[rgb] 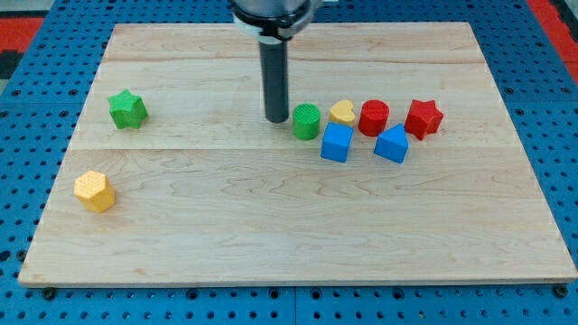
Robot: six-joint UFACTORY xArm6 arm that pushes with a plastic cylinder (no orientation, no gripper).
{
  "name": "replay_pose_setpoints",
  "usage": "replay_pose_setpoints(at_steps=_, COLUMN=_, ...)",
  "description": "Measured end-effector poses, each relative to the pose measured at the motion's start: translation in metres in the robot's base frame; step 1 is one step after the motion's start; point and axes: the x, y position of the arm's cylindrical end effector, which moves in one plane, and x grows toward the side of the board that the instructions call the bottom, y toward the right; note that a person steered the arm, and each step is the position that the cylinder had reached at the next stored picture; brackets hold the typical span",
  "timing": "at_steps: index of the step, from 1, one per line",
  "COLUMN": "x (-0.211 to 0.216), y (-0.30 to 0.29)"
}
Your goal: Push the blue cube into the blue triangle
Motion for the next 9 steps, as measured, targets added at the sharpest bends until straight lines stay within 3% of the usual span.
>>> replay_pose_setpoints(at_steps=1, x=0.001, y=0.052)
replay_pose_setpoints(at_steps=2, x=0.001, y=0.056)
replay_pose_setpoints(at_steps=3, x=0.012, y=0.000)
replay_pose_setpoints(at_steps=4, x=0.074, y=0.004)
replay_pose_setpoints(at_steps=6, x=0.072, y=0.105)
replay_pose_setpoints(at_steps=7, x=0.092, y=0.063)
replay_pose_setpoints(at_steps=8, x=0.116, y=-0.020)
replay_pose_setpoints(at_steps=9, x=0.086, y=-0.065)
